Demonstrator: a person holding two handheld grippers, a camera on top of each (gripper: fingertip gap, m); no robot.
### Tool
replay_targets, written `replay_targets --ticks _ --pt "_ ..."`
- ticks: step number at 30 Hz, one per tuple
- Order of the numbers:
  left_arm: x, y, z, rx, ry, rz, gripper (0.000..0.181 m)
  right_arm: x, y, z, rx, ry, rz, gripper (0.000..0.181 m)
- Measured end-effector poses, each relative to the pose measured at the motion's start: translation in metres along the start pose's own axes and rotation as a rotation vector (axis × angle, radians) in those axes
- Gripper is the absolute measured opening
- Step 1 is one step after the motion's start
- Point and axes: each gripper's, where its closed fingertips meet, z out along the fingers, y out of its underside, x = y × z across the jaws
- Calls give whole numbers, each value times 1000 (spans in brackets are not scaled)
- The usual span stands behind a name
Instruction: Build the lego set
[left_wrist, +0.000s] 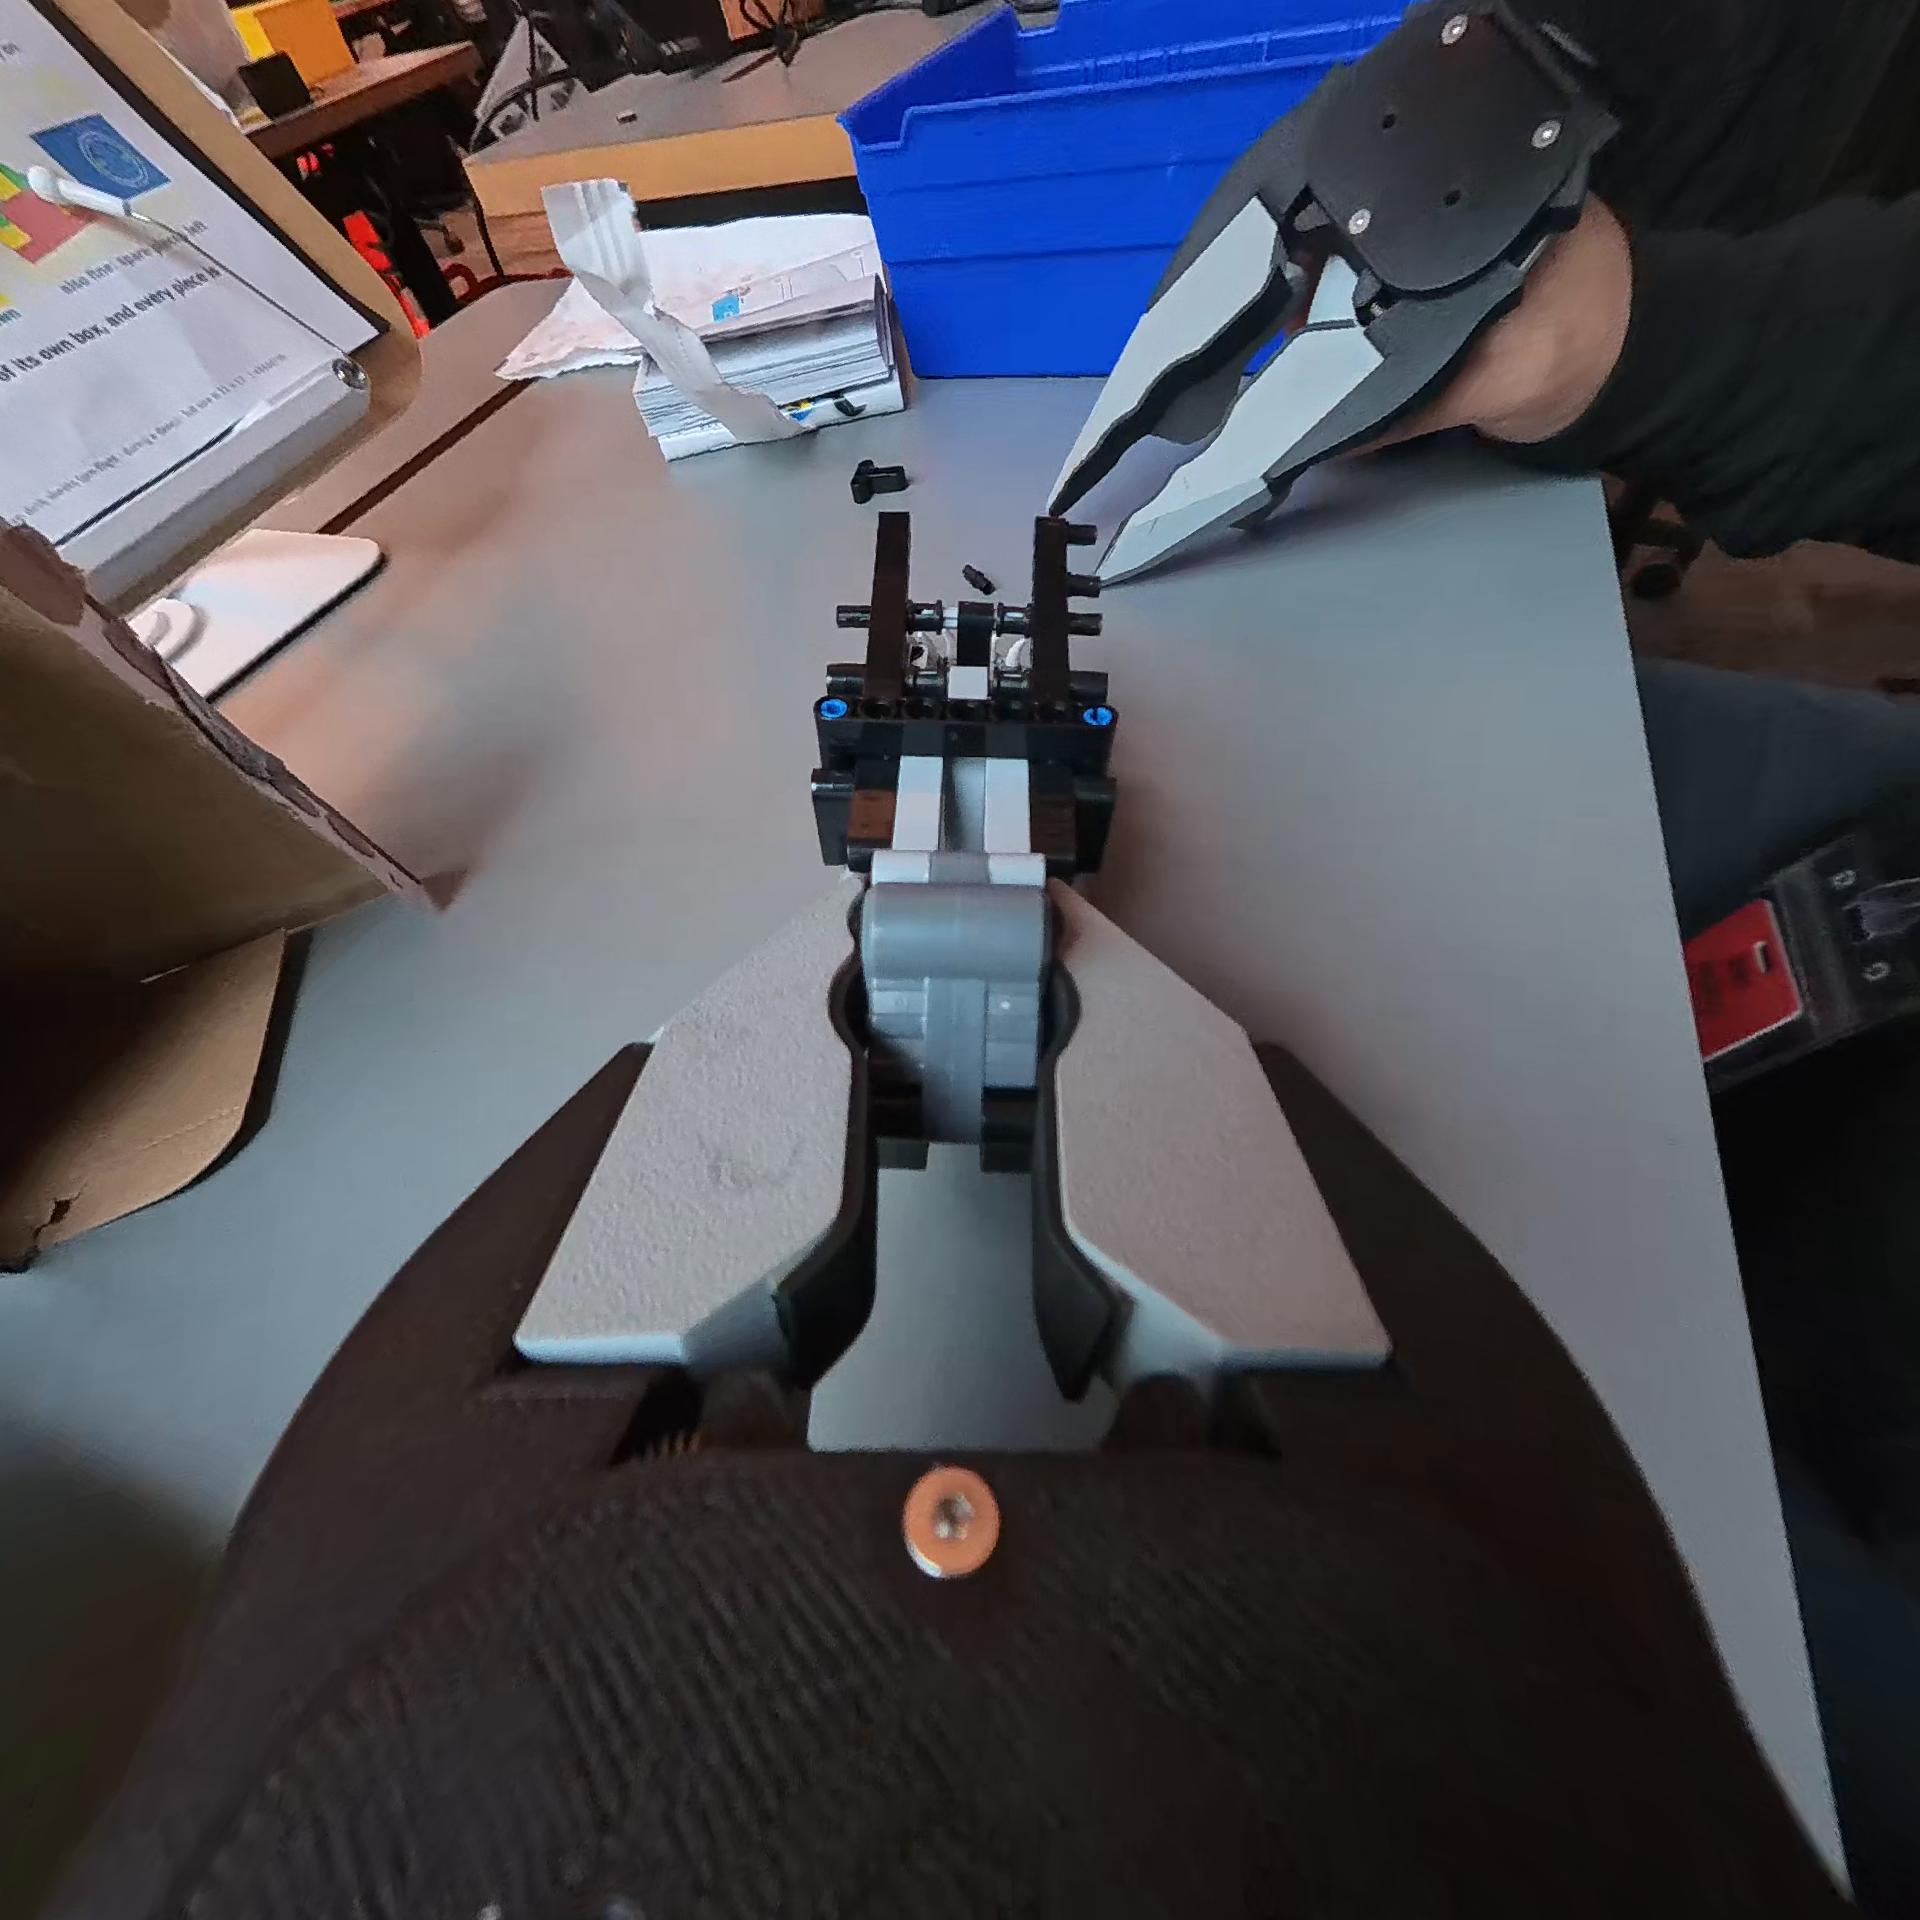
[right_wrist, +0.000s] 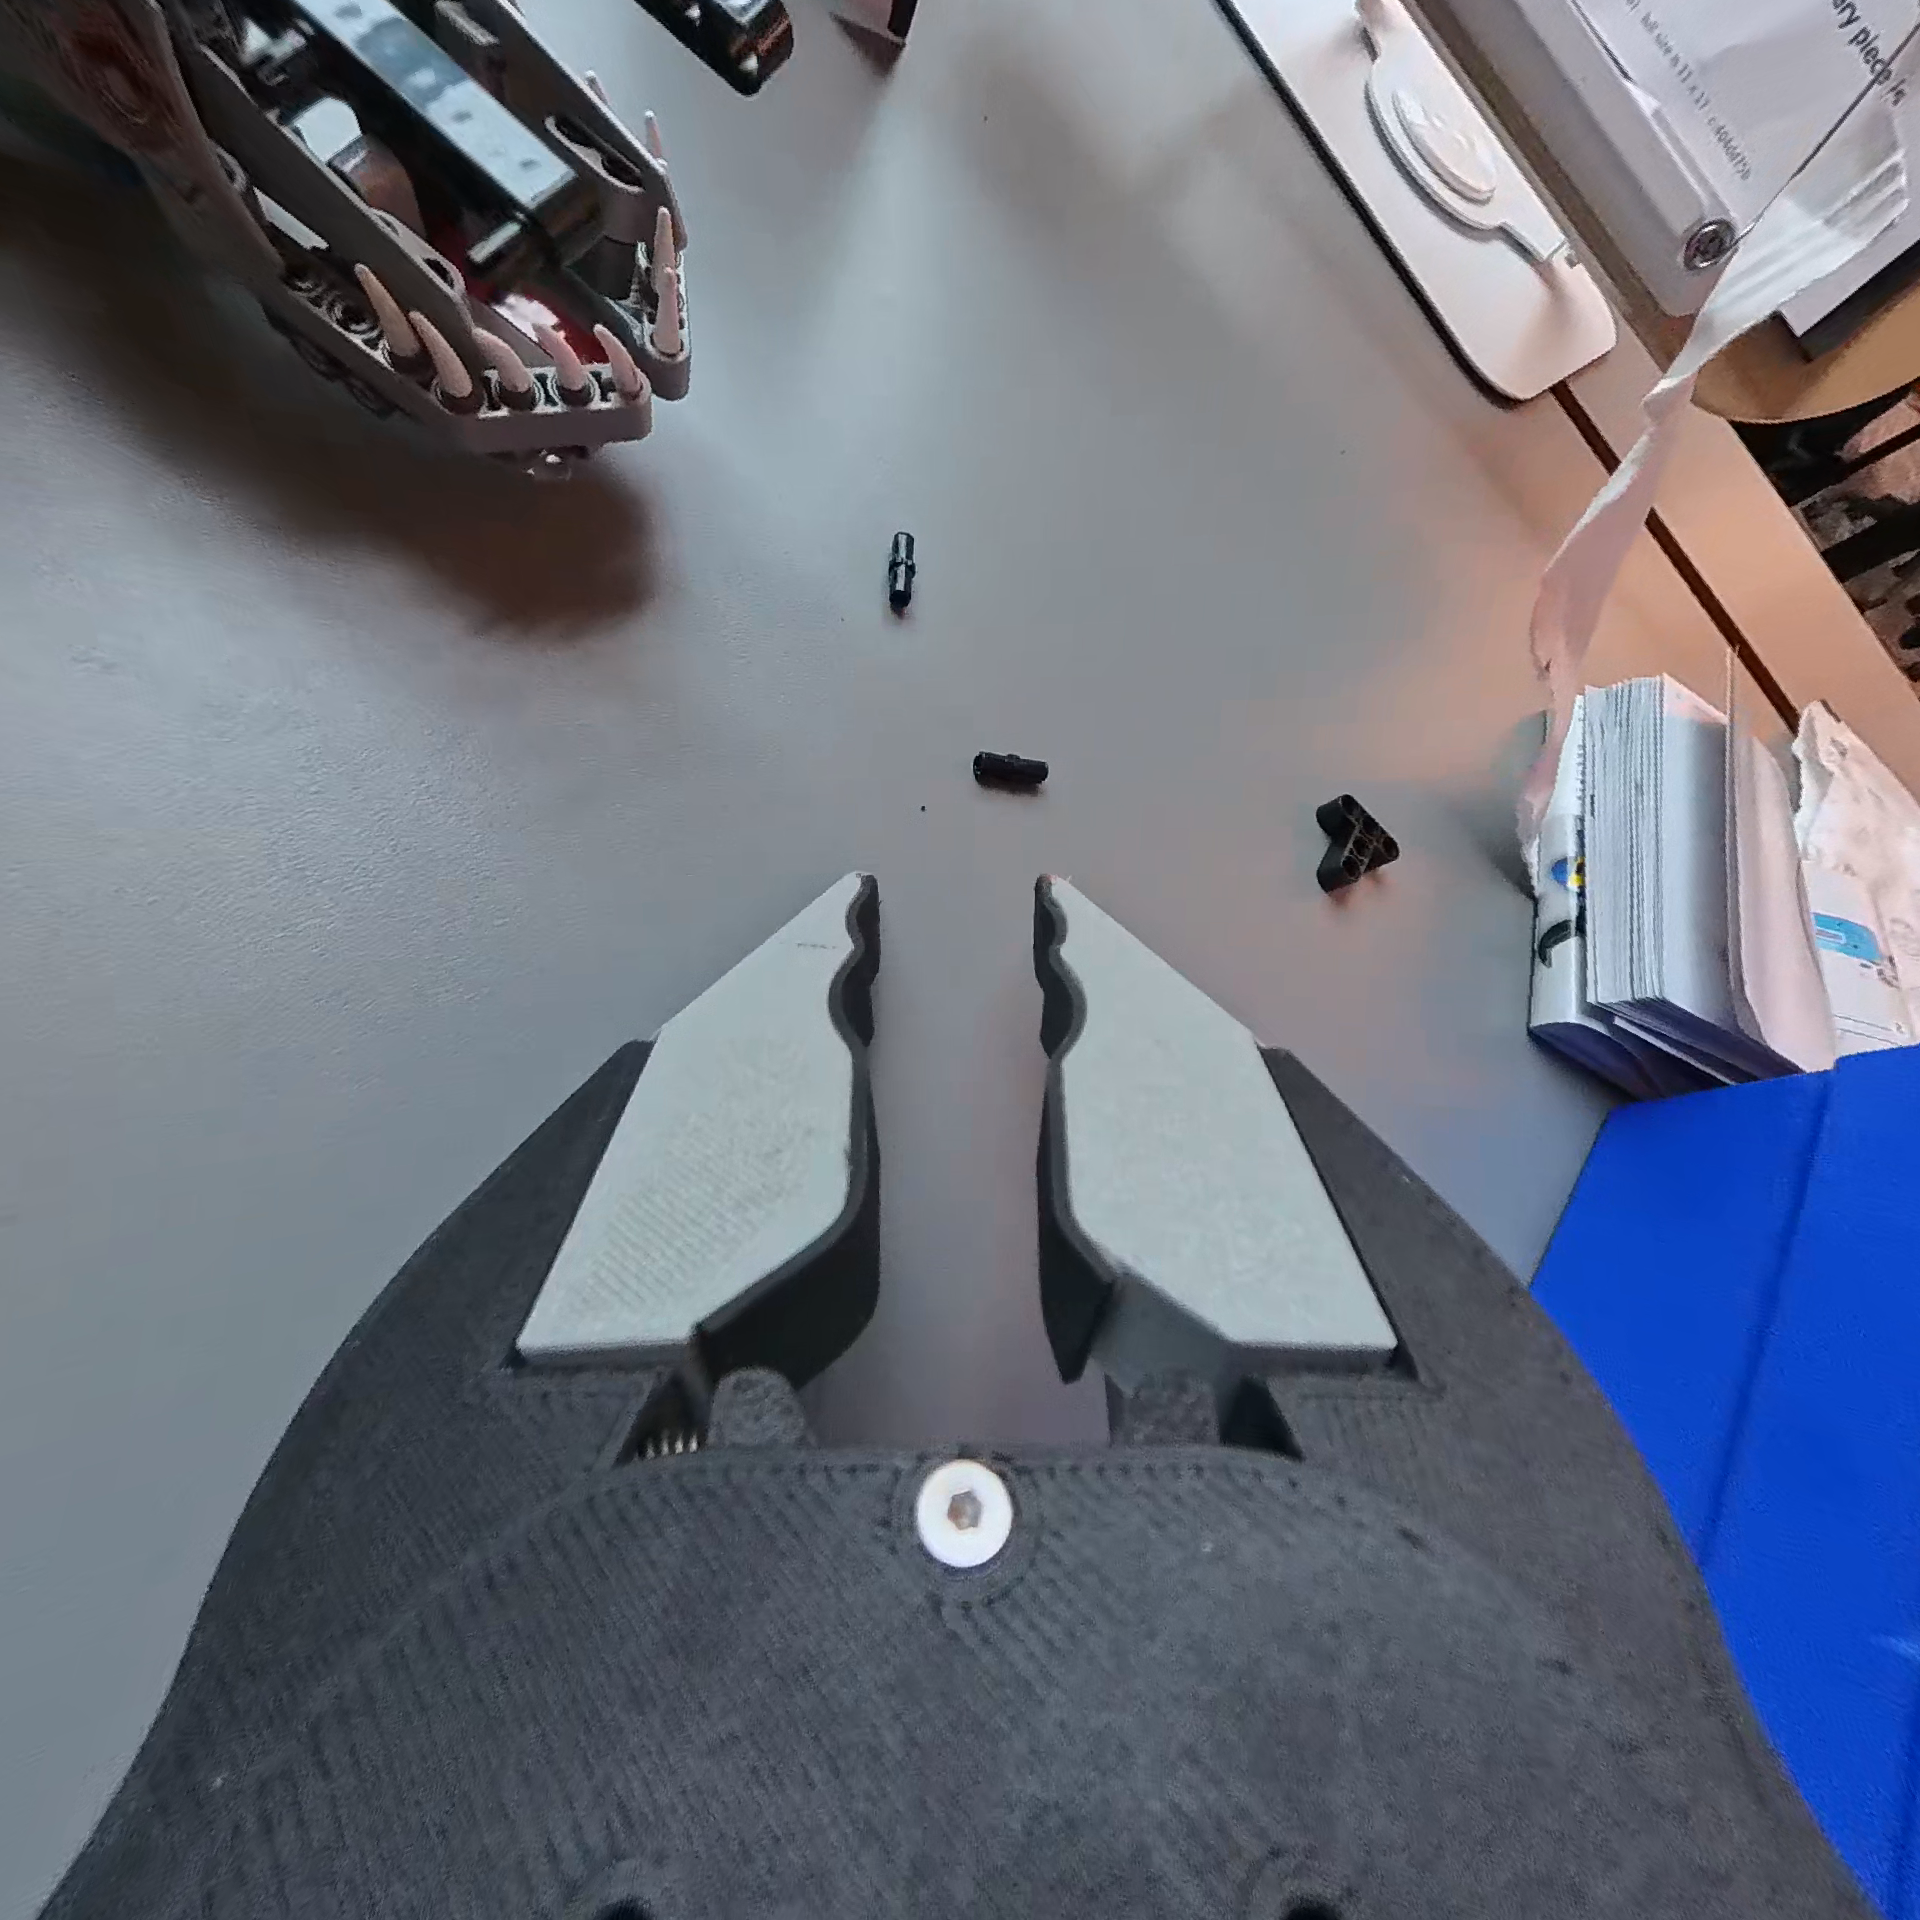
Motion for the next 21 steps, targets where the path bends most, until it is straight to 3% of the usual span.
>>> replay_targets --ticks 15,21 --pt "-6 0 4 -5 -31 -1 25 -9 -8 -6 67 -35 -38 25" --pt "-12 -2 12 -7 -41 10 25 -9 -29 -23 234 -80 29 18"
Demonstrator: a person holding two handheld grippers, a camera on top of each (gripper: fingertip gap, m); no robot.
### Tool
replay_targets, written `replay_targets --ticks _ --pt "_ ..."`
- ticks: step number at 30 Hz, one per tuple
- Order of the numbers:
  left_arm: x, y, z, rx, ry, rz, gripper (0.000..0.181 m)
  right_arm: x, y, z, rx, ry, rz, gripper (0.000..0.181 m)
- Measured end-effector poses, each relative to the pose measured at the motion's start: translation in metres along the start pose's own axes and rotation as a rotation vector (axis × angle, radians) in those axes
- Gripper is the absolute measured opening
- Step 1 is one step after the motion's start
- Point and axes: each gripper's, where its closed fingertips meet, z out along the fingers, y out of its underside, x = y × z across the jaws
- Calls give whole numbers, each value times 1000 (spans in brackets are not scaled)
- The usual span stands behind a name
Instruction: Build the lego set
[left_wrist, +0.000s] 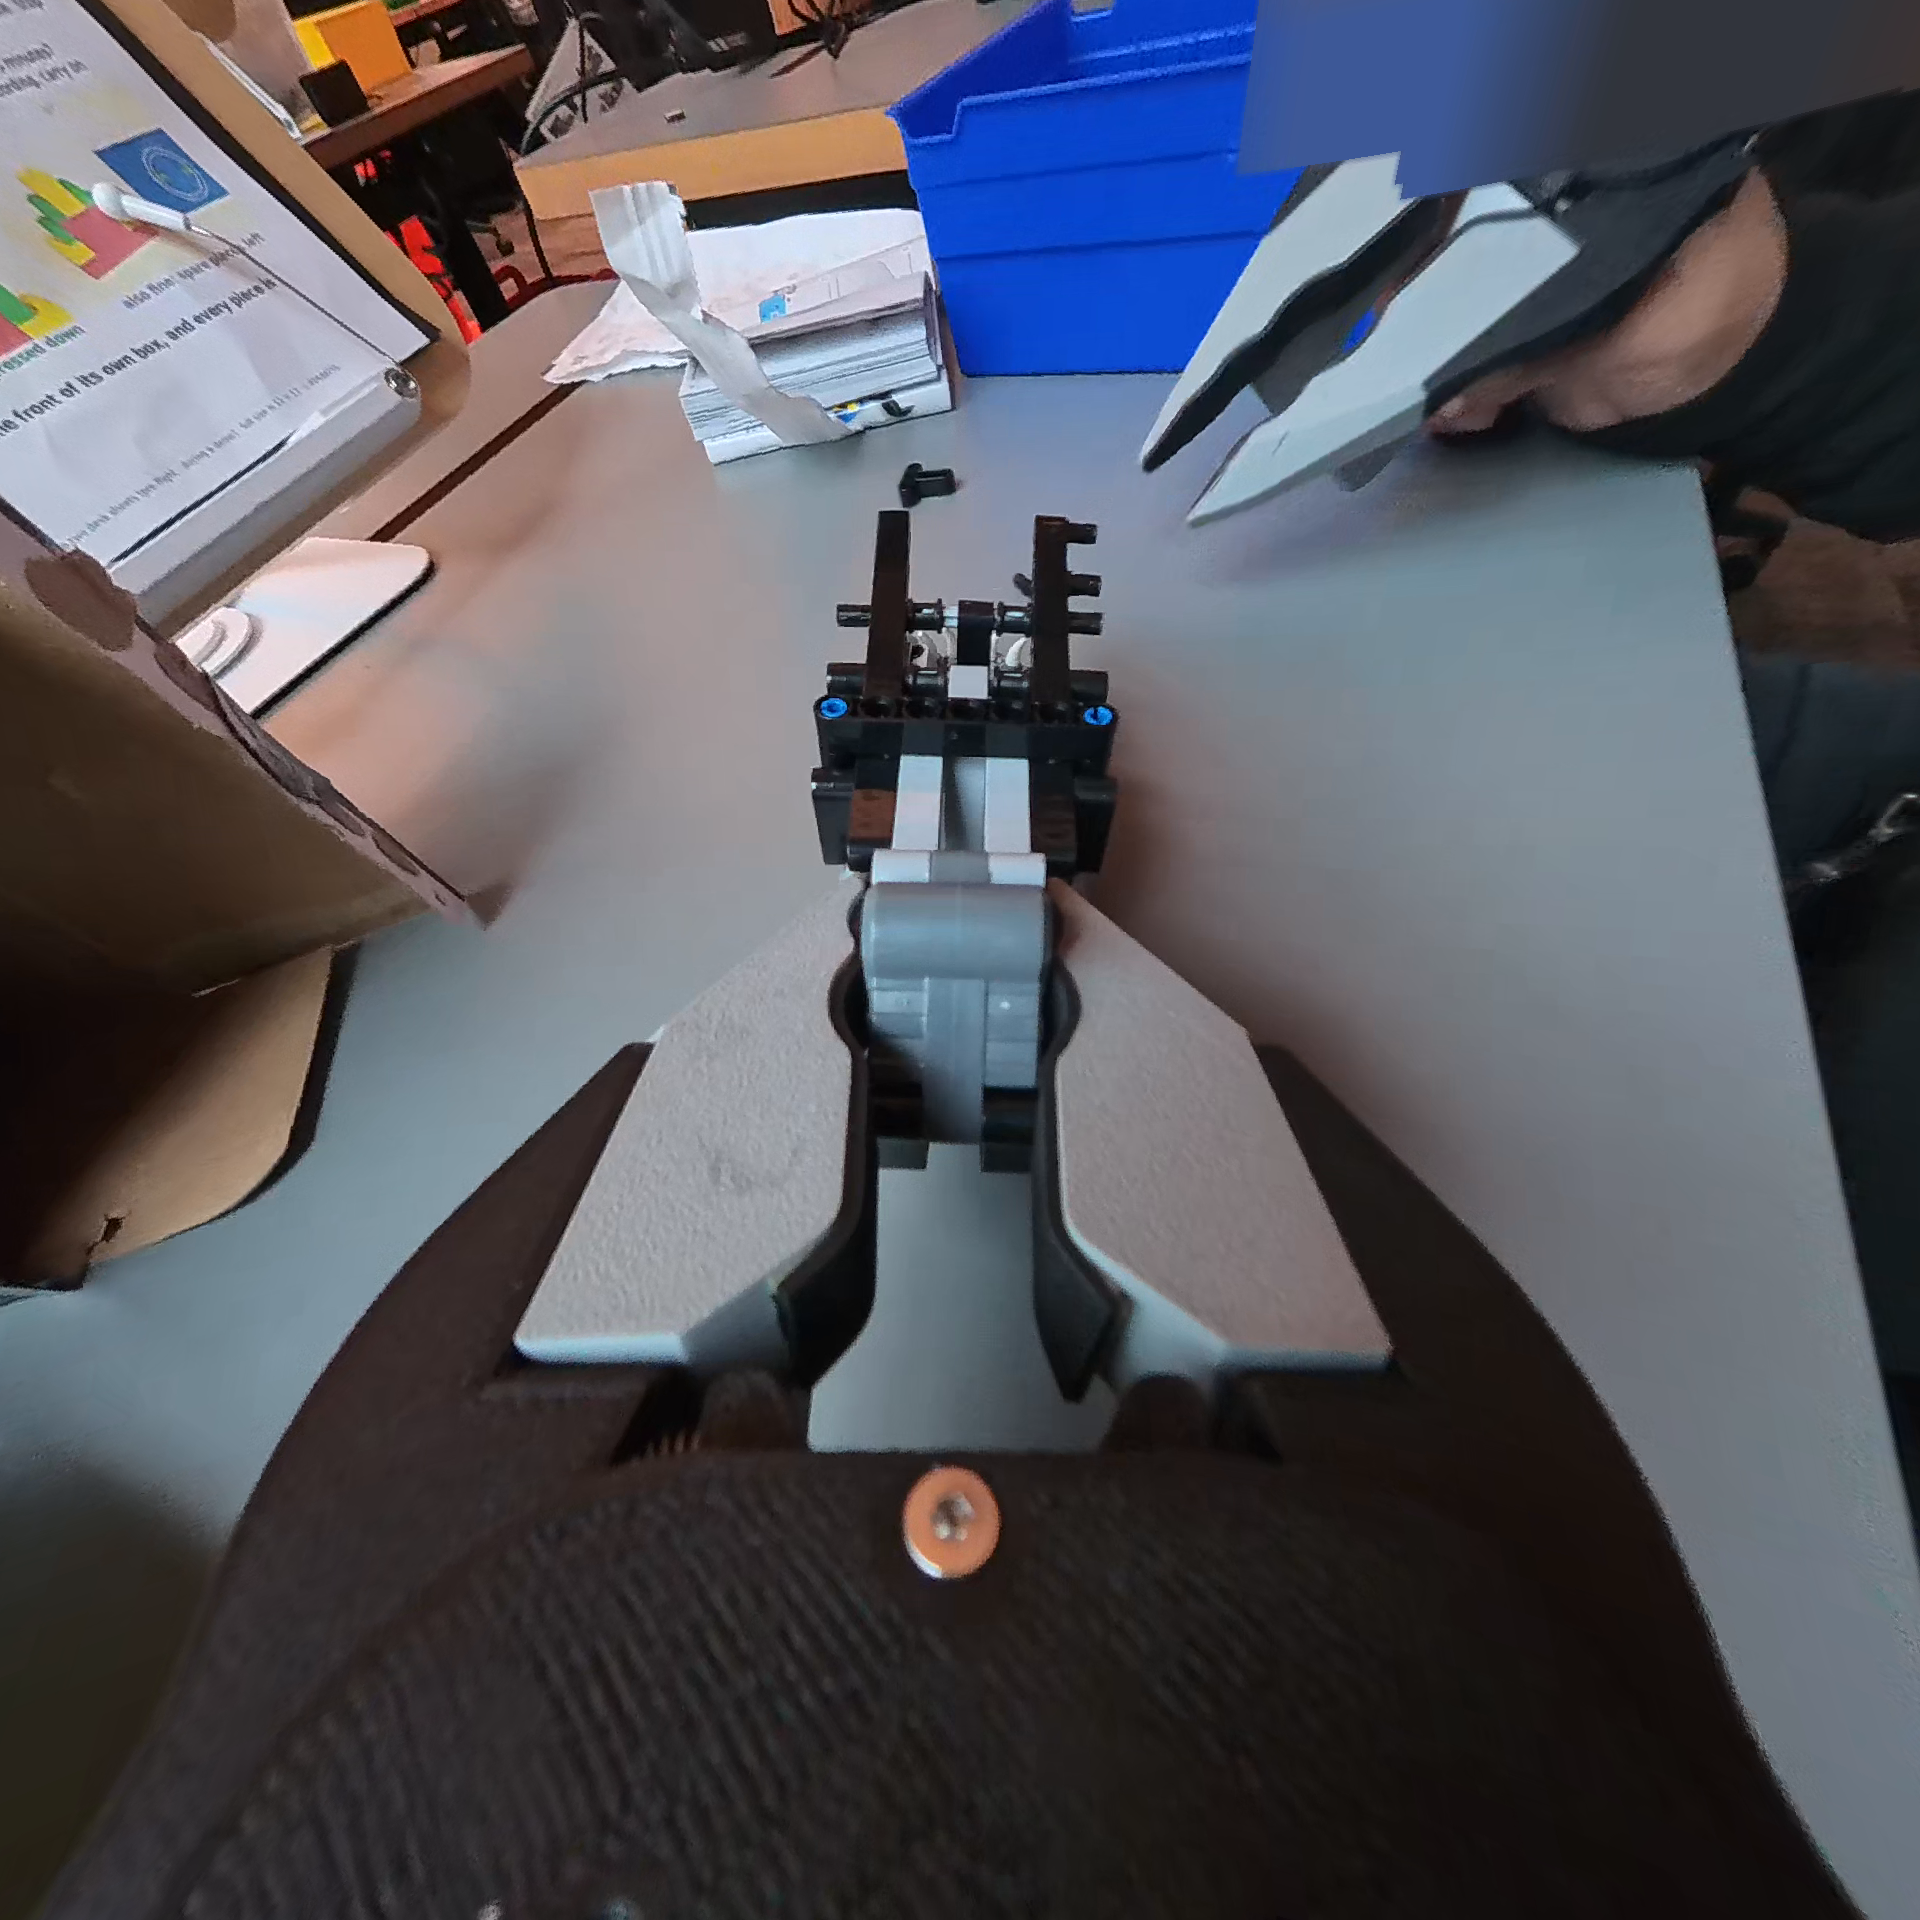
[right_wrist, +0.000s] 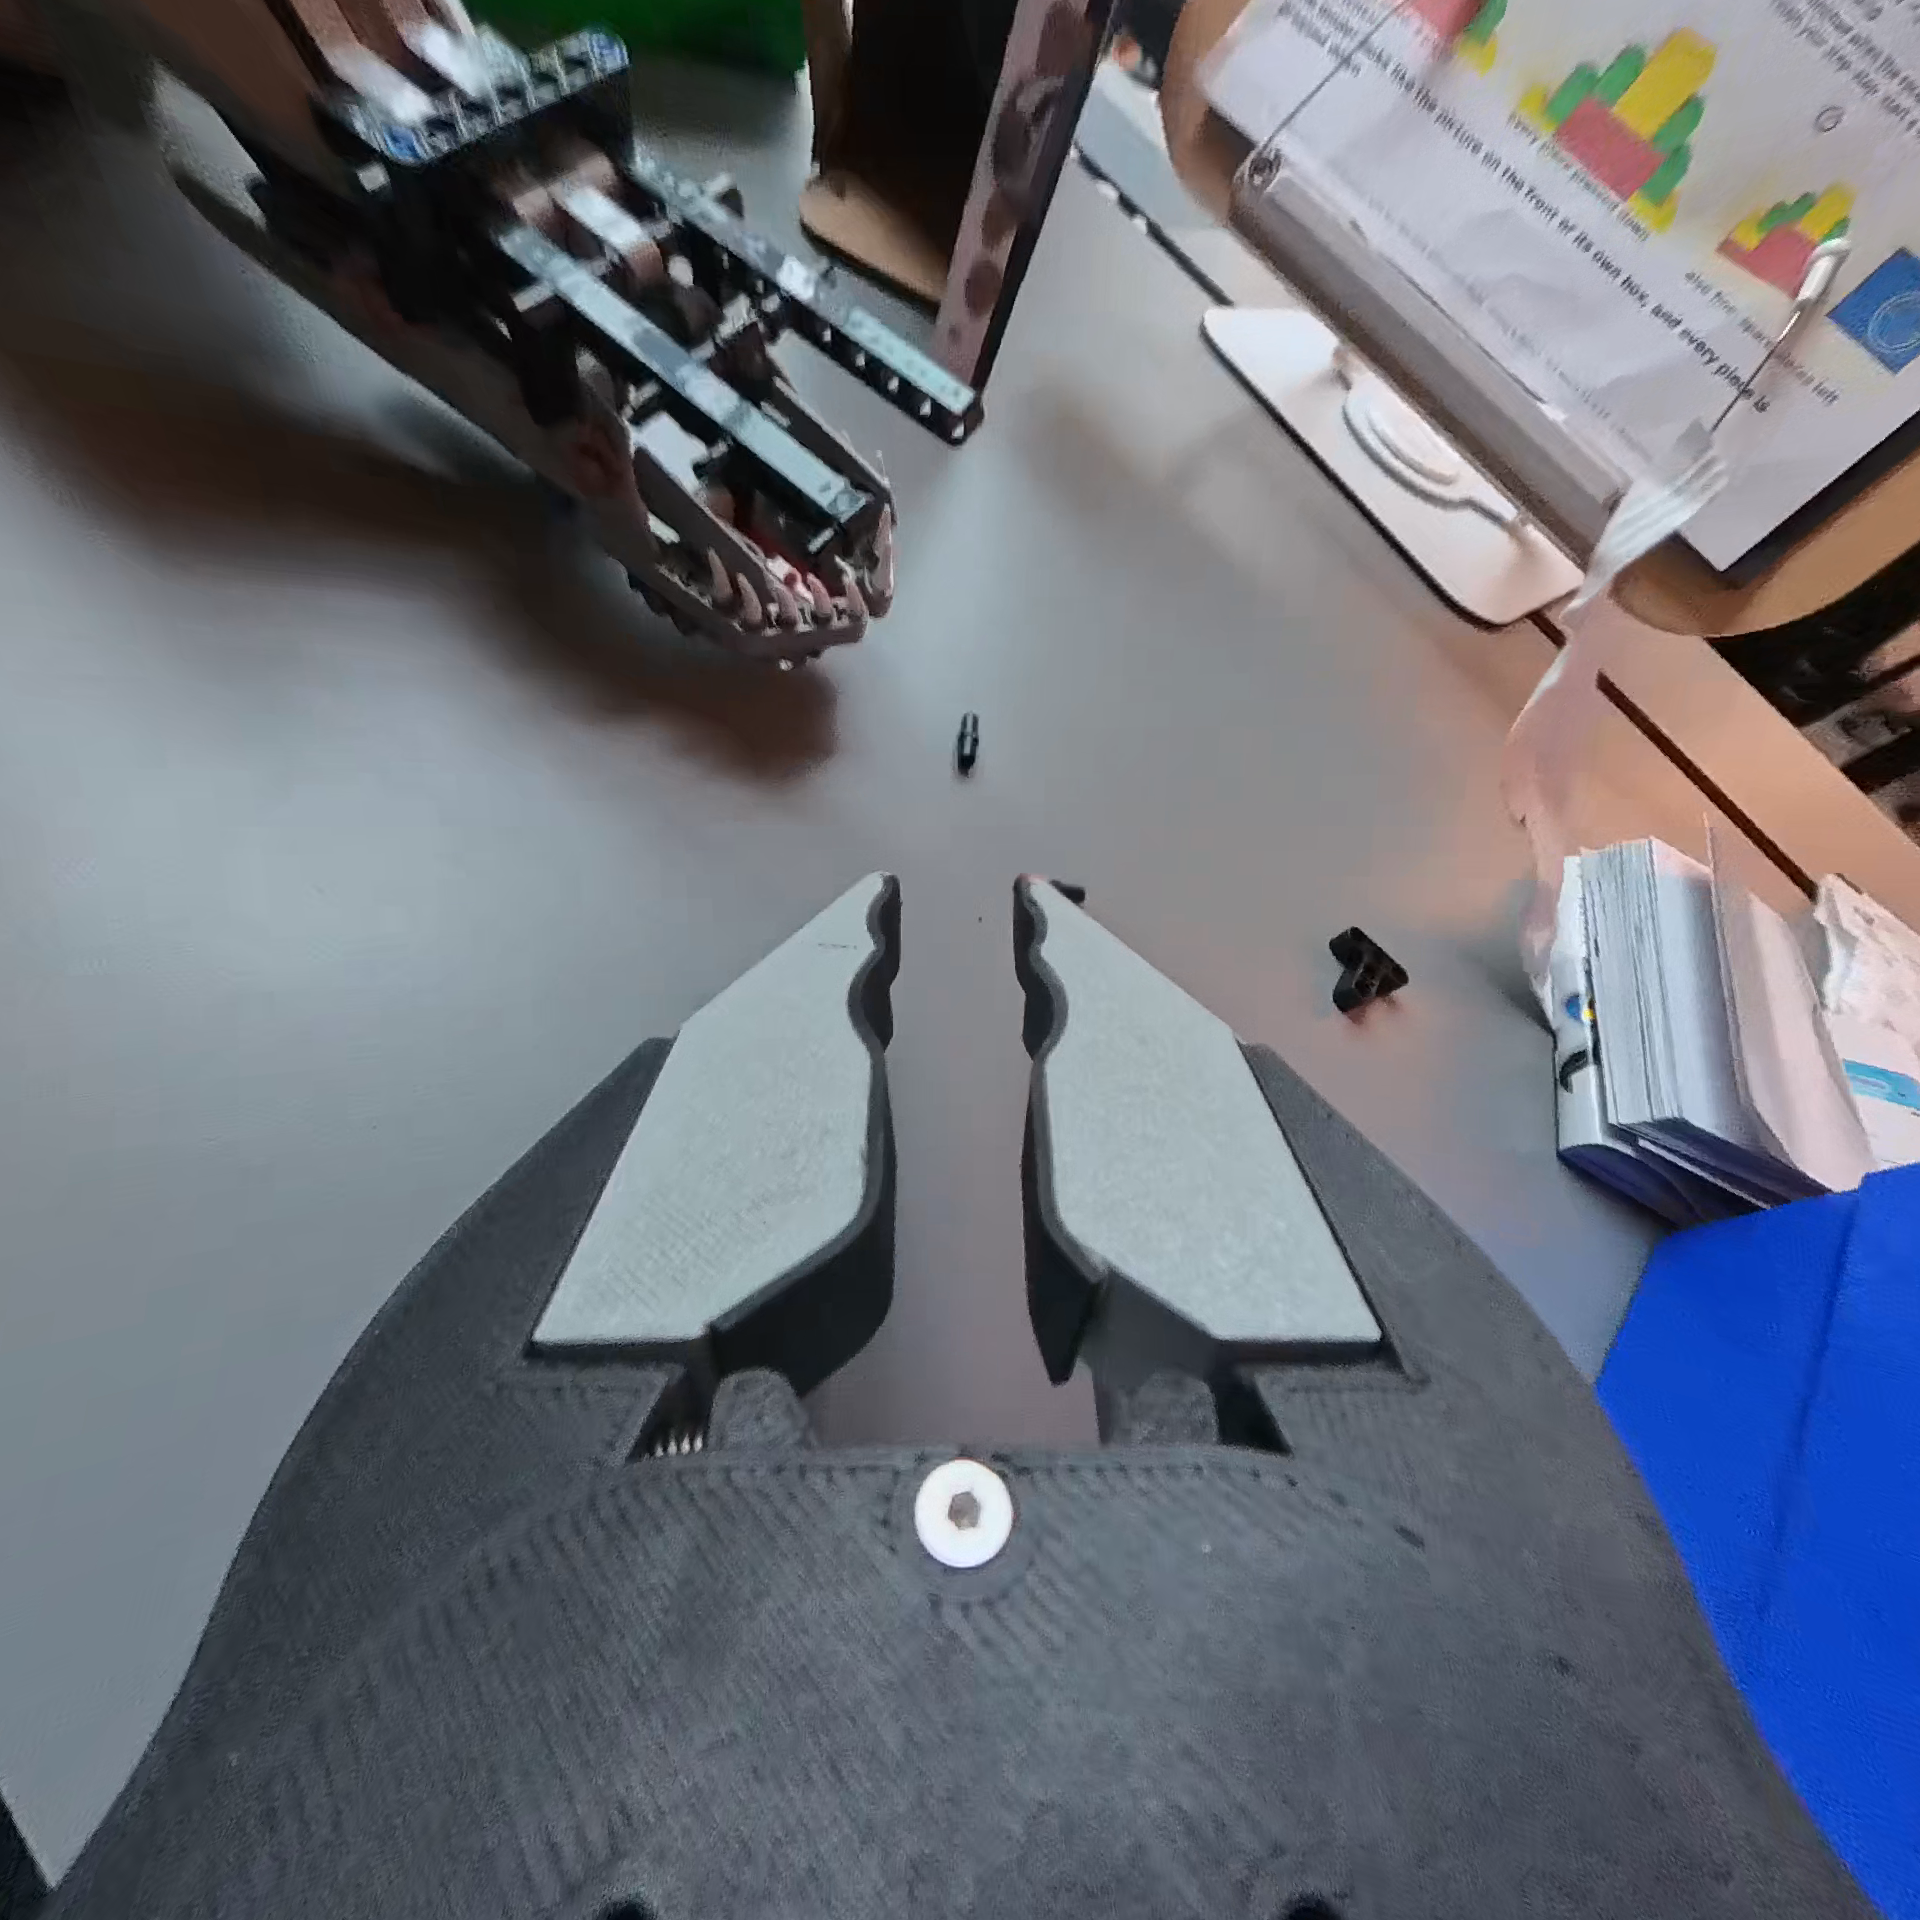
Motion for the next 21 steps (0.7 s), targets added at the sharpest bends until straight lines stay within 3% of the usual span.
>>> replay_targets --ticks 11,15,21 --pt "2 0 1 -2 -12 35 25 -7 -15 -7 91 -36 -8 23" --pt "5 0 -1 -6 -30 52 25 -24 -39 -32 227 -65 69 18" --pt "4 2 -5 -8 -42 30 25 -21 -40 -83 231 38 138 19"
